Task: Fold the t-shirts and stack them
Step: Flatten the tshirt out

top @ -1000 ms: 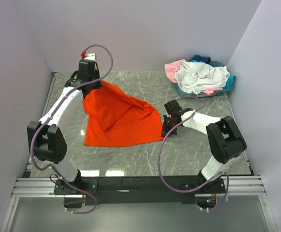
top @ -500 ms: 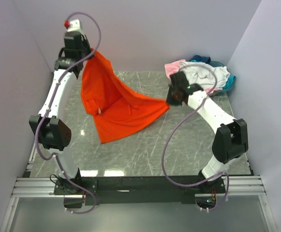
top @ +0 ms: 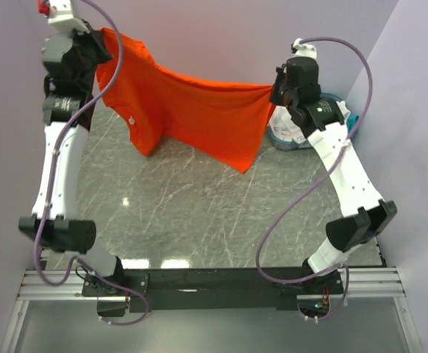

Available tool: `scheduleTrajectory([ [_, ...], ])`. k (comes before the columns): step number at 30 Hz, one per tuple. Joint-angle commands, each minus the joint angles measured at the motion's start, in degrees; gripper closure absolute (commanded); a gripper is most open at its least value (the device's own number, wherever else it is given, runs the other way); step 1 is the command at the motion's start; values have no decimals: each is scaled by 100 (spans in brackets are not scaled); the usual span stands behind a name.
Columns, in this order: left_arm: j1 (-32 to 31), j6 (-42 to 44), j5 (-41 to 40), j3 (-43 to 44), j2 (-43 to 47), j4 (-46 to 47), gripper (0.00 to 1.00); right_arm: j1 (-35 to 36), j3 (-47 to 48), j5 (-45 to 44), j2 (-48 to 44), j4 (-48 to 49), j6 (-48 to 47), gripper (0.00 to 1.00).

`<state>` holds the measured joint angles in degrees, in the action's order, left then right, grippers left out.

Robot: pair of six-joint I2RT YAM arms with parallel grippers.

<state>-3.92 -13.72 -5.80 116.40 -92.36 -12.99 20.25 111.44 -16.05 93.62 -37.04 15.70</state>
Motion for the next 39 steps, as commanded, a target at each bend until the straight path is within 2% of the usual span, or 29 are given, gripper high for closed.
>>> scheduleTrajectory([
  [1,-3,412,202,-135,1016,1018,100,5,-77,-109,-932,1037,-568,100],
  [6,-12,659,535,-363,1868,1255,100,128,-509,189,-1917,1795,-1164,100],
  [13,-3,906,896,-162,2301,1168,100,216,-536,577,-2594,2244,-1500,100],
  [19,-3,853,1108,-161,2152,1106,100,216,-517,446,-2376,2254,-1474,100],
  [29,-3,818,993,-671,1238,623,100,199,-1115,-108,-1751,2192,-1439,100],
  [34,-3,923,1020,-1013,1255,500,100,207,-1291,-56,-1821,2183,-1360,100],
  [39,-3,1011,845,-1435,1685,692,100,207,-1458,41,-2049,2280,-1307,100],
])
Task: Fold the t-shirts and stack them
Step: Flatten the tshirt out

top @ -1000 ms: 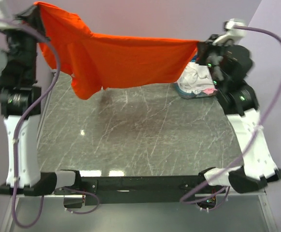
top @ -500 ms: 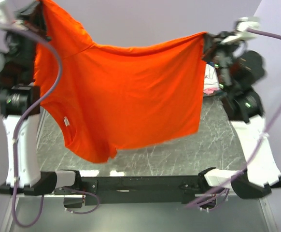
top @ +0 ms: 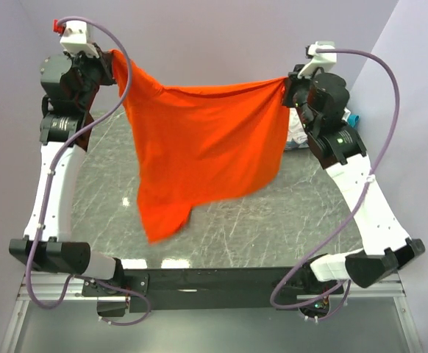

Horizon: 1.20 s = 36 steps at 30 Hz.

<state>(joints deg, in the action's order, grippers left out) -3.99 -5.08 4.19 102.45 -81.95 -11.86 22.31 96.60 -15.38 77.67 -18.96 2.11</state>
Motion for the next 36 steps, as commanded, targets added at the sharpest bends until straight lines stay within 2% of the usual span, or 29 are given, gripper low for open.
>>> scheduleTrajectory([
  [1,3,165,-190,-128,724,658,100,11,-26,95,-550,516,53,100],
  [14,3,236,73,-94,2209,1027,100,37,-141,905,-1649,938,-306,100],
  [19,3,332,346,449,2324,773,100,37,271,1159,-1852,824,-308,100],
  [24,3,289,548,618,2438,887,99,37,860,1783,-1668,587,-81,100],
  [30,3,174,715,715,1868,729,99,11,765,1775,-1203,833,-79,100],
  [32,3,200,602,539,1544,685,99,-111,729,1818,-957,798,-44,100],
  [36,12,288,505,-31,963,702,99,-471,370,2476,-184,955,228,100],
])
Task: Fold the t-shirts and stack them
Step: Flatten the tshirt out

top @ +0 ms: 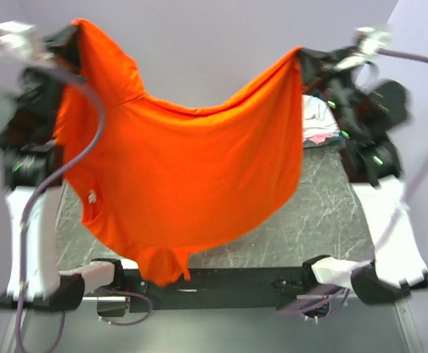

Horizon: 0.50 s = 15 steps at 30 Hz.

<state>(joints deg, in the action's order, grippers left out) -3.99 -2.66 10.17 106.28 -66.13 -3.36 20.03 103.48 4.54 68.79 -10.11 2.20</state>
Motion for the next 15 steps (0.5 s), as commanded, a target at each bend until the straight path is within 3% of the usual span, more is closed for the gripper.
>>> scheduleTrajectory([
  [1,21,63,-121,-728,-864,-122,99,-298,-555,565,836,210,298,100],
  [6,144,11,-130,-1678,-1735,159,99,-526,-944,873,2098,510,360,100],
  [7,170,-33,-147,-1759,-2050,290,94,-561,-900,935,2347,501,343,100],
  [8,196,-85,-139,-1795,-2227,292,72,-579,-830,970,2601,475,352,100],
  [9,205,-147,-78,-1778,-2412,292,62,-614,-586,1014,3161,431,343,100],
  [10,206,-182,-103,-1699,-2735,292,52,-675,-392,1093,3462,239,378,96],
  [11,206,-287,-147,-1629,-2895,292,33,-693,-173,1119,4022,98,387,81],
  [12,206,-323,-217,-1445,-3036,292,28,-711,299,1128,4289,-216,413,61],
  [15,206,-551,-279,-1093,-3345,-33,16,-738,944,1164,4880,-675,378,47],
])
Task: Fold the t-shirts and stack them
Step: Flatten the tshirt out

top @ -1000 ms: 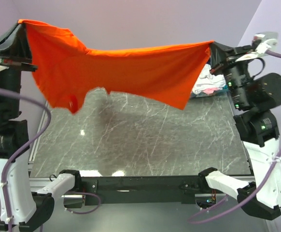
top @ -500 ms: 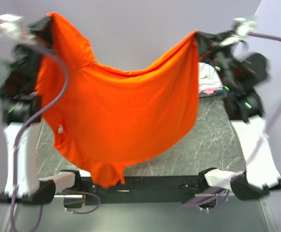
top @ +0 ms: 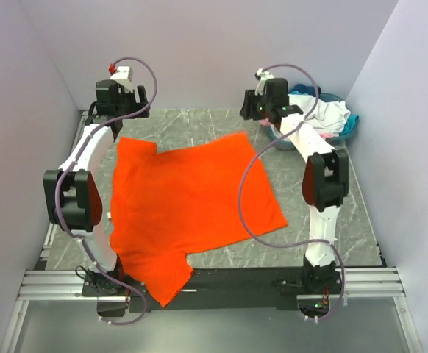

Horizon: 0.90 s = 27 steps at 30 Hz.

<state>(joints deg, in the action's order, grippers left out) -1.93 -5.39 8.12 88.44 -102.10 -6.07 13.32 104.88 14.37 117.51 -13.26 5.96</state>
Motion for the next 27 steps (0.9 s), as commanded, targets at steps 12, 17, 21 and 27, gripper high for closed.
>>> scheduleTrajectory([
  [12,0,-1763,-803,-781,1289,-1756,12,407,-906,-5,-1248,-133,90,28],
  [17,140,-2606,-927,-2101,2071,-1723,10,820,-1180,83,-1301,-318,423,28],
  [21,360,-2976,-1057,-2884,2291,-1749,9,1084,-1592,373,-1275,-143,740,28],
  [27,492,-3003,-1076,-3219,2072,-1609,9,1366,-2190,576,-1187,139,1057,28],
])
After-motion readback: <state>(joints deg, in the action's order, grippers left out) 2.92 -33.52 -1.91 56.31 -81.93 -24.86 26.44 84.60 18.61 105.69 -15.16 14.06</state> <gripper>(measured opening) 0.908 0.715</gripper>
